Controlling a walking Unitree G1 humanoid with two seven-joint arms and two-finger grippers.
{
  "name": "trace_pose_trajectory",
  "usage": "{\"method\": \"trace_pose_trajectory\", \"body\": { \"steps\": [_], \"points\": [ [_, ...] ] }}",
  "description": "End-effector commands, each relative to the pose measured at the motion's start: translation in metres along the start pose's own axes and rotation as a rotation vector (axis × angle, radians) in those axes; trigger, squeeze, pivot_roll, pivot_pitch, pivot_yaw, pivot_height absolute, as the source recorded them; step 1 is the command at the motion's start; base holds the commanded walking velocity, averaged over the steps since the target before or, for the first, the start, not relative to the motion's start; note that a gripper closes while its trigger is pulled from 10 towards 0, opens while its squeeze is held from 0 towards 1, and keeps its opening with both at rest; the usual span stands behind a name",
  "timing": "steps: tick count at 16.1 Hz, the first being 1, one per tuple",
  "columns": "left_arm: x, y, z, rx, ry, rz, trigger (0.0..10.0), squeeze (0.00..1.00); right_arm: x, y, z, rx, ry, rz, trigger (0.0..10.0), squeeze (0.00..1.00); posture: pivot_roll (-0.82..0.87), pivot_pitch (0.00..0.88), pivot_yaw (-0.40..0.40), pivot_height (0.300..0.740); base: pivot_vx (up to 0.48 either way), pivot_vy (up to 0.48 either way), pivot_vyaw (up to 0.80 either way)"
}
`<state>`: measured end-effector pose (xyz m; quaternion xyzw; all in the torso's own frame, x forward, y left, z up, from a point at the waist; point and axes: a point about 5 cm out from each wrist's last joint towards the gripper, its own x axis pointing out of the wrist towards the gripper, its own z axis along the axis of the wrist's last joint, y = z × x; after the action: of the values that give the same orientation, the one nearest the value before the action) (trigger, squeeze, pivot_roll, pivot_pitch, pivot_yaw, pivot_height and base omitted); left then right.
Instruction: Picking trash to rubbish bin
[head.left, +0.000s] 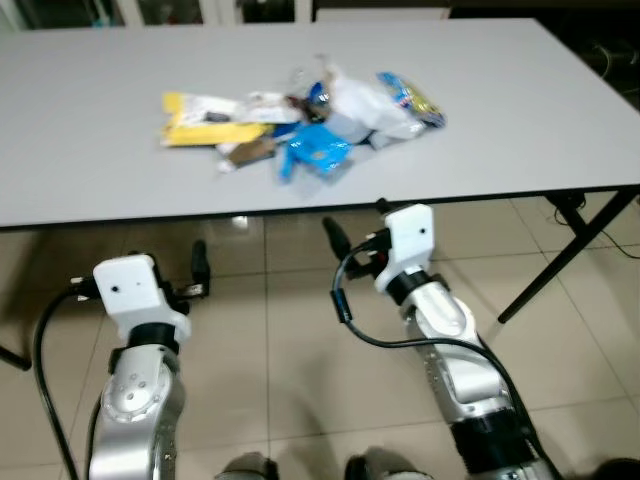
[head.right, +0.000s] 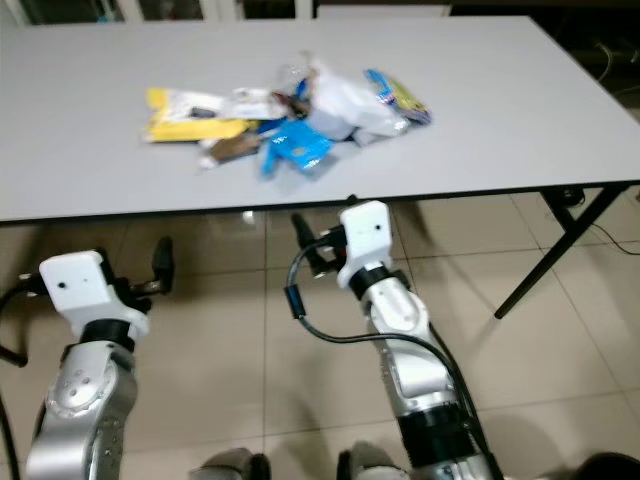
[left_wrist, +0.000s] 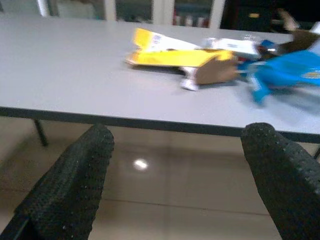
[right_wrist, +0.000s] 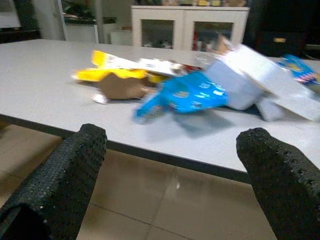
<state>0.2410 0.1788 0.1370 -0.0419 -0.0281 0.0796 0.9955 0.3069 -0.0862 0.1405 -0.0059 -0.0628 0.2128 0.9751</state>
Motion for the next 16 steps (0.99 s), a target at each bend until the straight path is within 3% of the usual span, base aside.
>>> {"method": "trace_pose_trajectory", "body": {
  "steps": [1, 12, 13, 14, 16],
  "points": [
    [-0.0004, -0.0009, 0.0016, 0.005, -0.005, -0.013, 10.0, 0.00, 0.0006, -0.0007, 0.0042, 0.005, -0.017, -0.004, 10.0, 0.00, -0.01, 0.173, -0.007, 0.740, 0.450, 0.000, 0.00],
    [-0.0008, -0.0021, 0.0006, 0.001, 0.000, -0.009, 10.0, 0.00, 0.0011, 0.0013, 0.0045, 0.007, -0.015, 0.013, 10.0, 0.00, -0.01, 0.176, -0.011, 0.740, 0.452, 0.000, 0.00],
    [-0.0010, -0.0023, -0.0001, -0.002, 0.003, -0.008, 10.0, 0.00, 0.0009, 0.0013, 0.0046, 0.007, -0.015, 0.015, 10.0, 0.62, -0.01, 0.178, -0.012, 0.740, 0.450, 0.000, 0.00],
    [-0.0011, -0.0022, -0.0009, -0.004, 0.008, -0.003, 10.0, 0.00, 0.0006, 0.0006, 0.0047, 0.011, -0.017, 0.013, 10.0, 1.00, -0.01, 0.178, -0.012, 0.740, 0.341, 0.000, 0.00],
    [-0.0009, -0.0029, -0.0009, -0.017, 0.005, -0.003, 10.0, 0.02, 0.0004, -0.0011, 0.0043, 0.007, -0.016, 0.007, 10.0, 1.00, -0.01, 0.177, -0.013, 0.740, 0.000, 0.000, 0.00]
  ]
}}
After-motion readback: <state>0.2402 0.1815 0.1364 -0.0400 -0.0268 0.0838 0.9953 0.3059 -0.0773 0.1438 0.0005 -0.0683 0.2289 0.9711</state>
